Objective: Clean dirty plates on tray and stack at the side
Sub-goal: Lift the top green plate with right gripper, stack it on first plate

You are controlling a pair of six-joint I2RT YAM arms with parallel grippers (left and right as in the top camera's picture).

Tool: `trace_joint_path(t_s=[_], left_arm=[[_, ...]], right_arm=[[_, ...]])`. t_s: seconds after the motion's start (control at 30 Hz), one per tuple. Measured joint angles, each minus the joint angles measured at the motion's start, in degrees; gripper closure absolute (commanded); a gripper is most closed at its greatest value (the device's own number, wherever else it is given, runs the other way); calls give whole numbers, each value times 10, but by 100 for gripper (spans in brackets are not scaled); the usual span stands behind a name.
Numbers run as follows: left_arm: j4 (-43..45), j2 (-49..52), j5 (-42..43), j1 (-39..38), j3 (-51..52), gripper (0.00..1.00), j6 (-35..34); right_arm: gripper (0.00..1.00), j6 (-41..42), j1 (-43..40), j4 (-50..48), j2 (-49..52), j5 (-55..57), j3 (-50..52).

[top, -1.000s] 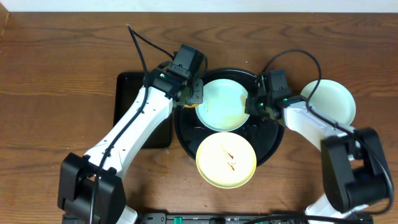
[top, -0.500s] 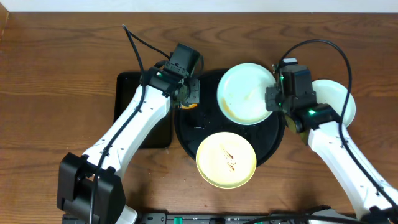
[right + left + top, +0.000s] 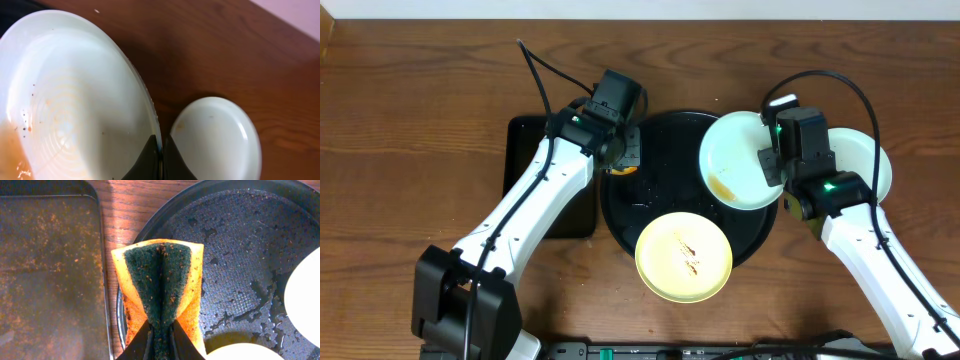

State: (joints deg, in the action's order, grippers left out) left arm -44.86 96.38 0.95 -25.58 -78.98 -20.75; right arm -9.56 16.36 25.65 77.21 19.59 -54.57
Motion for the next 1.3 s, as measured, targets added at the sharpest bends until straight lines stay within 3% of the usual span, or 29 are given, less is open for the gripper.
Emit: trace_joint_path(t_s=[0.2,0.6,0.8,1.1,1.3], left_arm=[[0,0,0,0,0,89,0],[0,0,0,0,0,89,0],[0,0,0,0,0,89,0],[0,0,0,0,0,89,0],[0,0,0,0,0,89,0]], right_arm=[[99,-19,10,-31,0,99,0],[99,-61,153,-46,0,244,0],[99,-68,166,-91,0,368,0],[99,-59,167,-82,0,381,0],[99,15,151,-42,0,339,0]])
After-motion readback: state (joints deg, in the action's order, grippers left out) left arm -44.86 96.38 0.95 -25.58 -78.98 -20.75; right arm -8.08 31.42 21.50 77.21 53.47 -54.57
